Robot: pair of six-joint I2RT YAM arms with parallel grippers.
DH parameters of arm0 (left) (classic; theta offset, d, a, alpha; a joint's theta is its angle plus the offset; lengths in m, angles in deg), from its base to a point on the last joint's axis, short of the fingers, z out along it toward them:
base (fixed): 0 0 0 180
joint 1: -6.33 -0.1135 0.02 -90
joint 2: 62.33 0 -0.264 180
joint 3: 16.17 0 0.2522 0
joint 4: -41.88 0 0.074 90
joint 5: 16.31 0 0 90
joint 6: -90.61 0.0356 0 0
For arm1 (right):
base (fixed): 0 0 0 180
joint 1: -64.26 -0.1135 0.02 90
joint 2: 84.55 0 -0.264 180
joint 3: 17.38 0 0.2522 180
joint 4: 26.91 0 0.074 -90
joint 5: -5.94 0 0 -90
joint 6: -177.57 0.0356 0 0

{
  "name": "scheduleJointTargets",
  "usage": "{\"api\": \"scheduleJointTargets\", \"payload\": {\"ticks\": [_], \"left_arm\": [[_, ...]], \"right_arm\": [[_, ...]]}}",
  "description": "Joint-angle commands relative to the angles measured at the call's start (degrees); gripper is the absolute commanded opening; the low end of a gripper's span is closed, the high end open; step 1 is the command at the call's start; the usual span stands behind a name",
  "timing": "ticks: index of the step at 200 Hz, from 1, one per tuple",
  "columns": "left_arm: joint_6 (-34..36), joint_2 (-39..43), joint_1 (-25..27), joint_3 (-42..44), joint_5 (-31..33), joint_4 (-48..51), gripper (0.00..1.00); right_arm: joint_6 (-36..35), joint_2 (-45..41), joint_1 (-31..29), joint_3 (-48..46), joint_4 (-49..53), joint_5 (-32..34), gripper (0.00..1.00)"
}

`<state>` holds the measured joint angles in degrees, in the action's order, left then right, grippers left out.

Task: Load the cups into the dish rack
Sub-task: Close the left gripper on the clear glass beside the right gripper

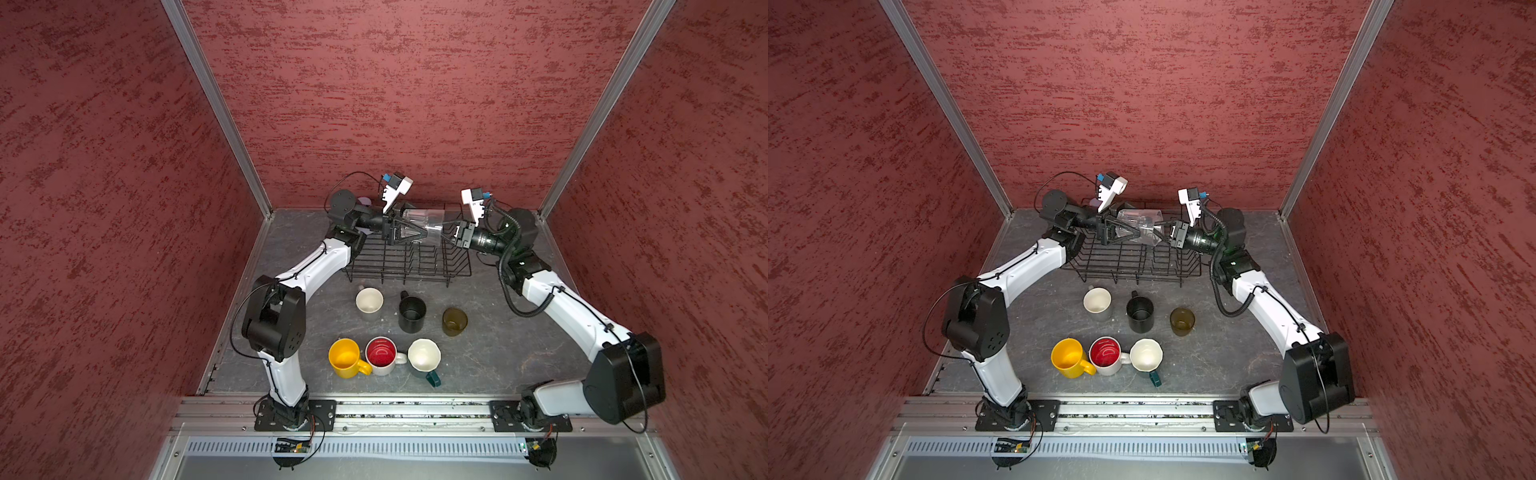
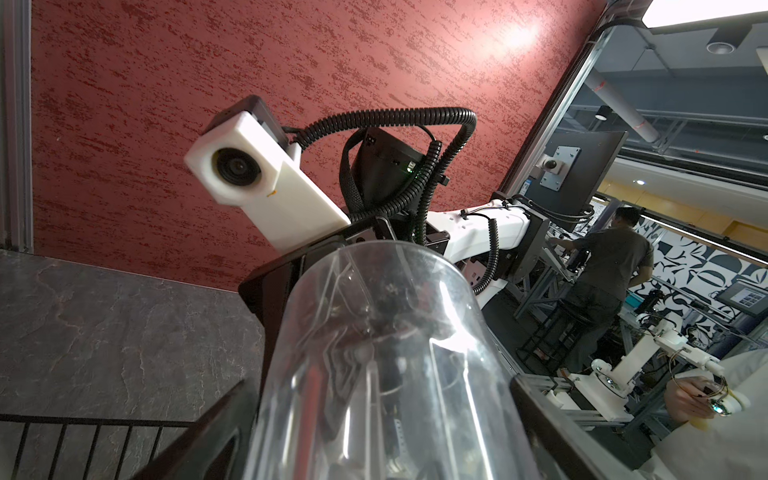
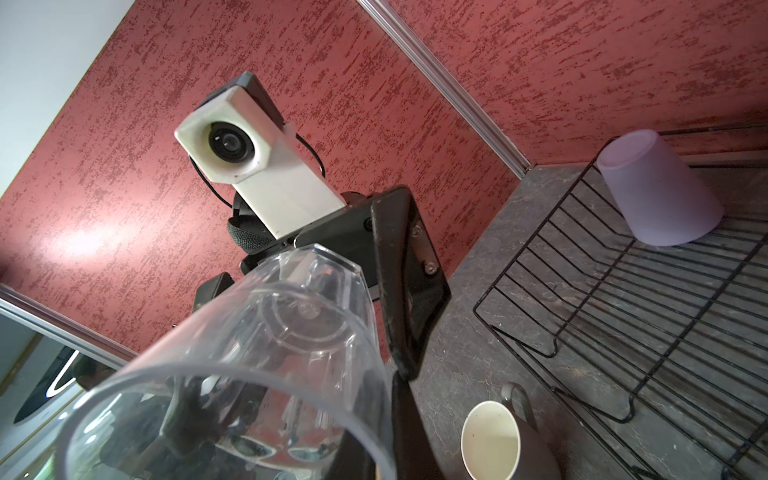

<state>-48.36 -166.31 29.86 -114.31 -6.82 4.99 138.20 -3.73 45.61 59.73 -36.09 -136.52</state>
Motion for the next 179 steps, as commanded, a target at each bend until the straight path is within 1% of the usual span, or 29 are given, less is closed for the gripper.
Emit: {"api": "scheduleJointTargets", "payload": {"ticks": [1,22,68,112,153,167,179], "left_arm": [[-1.4,-0.7,0.5,-1.6,-0.7,-2.2,0.92],[-2.2,-1.2,0.8,-2.3,-0.9,-2.9,0.88],[-4.1,-2.3,1.0,-3.6,-1.1,-4.2,0.76],[-6.4,-2.9,1.2,-4.3,-1.4,-6.9,0.70],[-6.9,-3.3,1.3,-5.1,-1.9,-7.0,0.57],[-7.3,-3.2,1.4,-5.3,-1.9,-7.1,0.57],[-7.1,-3.1,1.5,-5.3,-1.8,-7.1,0.63]], "right_arm": [[2.7,0.5,-0.3,-0.4,-6.1,-0.9,0.00],[3.9,1.0,-0.3,-0.8,-7.8,-1.2,0.00],[4.6,1.5,-0.4,-1.1,-9.2,-0.9,0.00],[5.4,2.1,-0.3,-1.2,-10.1,0.3,0.00],[5.8,2.2,-0.3,-1.4,-10.6,1.5,0.00],[6.2,2.2,-0.3,-1.4,-11.4,1.6,0.00],[6.6,2.2,-0.3,-1.3,-12.1,1.8,0.00]]}}
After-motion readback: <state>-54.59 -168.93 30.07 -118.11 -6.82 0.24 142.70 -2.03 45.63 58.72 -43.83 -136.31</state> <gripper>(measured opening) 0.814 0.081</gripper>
